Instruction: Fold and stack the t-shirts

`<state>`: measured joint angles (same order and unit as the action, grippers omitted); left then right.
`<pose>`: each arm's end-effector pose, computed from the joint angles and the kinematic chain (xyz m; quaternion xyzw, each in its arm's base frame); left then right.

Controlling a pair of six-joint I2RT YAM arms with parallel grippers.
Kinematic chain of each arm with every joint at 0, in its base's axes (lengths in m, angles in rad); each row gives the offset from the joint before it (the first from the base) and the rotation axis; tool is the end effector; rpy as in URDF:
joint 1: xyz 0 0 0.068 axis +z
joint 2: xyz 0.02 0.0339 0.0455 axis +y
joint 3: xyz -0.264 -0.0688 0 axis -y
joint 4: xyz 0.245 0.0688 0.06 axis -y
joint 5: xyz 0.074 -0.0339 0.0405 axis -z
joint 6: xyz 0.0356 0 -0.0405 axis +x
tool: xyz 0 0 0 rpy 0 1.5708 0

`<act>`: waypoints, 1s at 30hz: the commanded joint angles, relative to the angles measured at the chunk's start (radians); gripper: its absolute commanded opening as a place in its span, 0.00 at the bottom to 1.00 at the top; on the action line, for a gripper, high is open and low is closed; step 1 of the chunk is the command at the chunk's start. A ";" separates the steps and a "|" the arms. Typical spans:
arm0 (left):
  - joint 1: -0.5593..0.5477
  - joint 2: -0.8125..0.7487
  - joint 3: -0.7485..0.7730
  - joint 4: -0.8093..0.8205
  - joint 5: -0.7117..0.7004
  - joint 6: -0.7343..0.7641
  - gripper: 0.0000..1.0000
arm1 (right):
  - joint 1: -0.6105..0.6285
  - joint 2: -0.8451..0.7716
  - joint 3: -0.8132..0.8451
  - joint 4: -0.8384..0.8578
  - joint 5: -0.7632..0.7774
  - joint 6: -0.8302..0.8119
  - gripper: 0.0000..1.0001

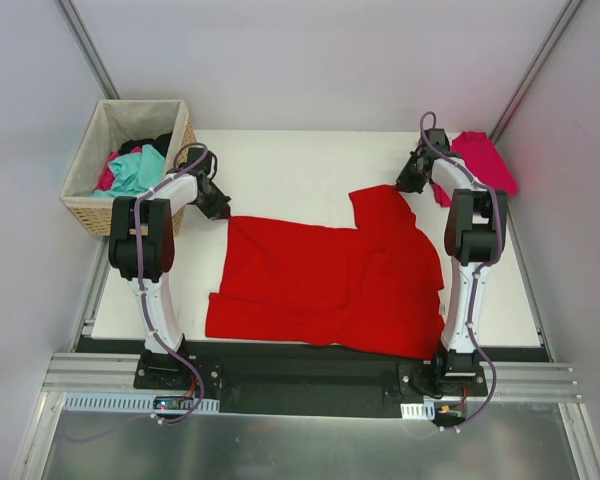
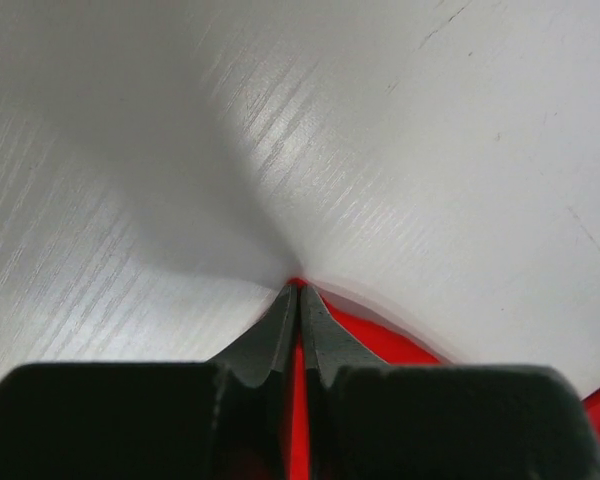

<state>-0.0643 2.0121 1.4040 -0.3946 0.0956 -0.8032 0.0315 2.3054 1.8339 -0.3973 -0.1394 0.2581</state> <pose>0.4259 -0.0308 0.1692 -0.3337 0.8990 -0.1593 0.2347 0.5126 0.0211 0.1682 0.0821 0.9335 0.1142 0.3300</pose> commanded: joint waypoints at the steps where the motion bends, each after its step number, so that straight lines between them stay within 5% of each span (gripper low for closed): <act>1: 0.006 0.022 0.039 0.002 0.009 0.007 0.00 | 0.002 -0.018 -0.005 0.008 -0.015 -0.003 0.01; 14: 0.004 -0.157 -0.003 0.013 0.059 0.042 0.00 | 0.042 -0.299 -0.225 0.107 0.007 -0.046 0.01; 30: 0.000 -0.501 -0.356 0.020 0.041 0.036 0.00 | 0.174 -0.918 -0.633 0.042 0.168 -0.120 0.01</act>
<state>-0.0643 1.6176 1.1309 -0.3725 0.1520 -0.7712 0.1902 1.5375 1.2995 -0.3164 -0.0566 0.1646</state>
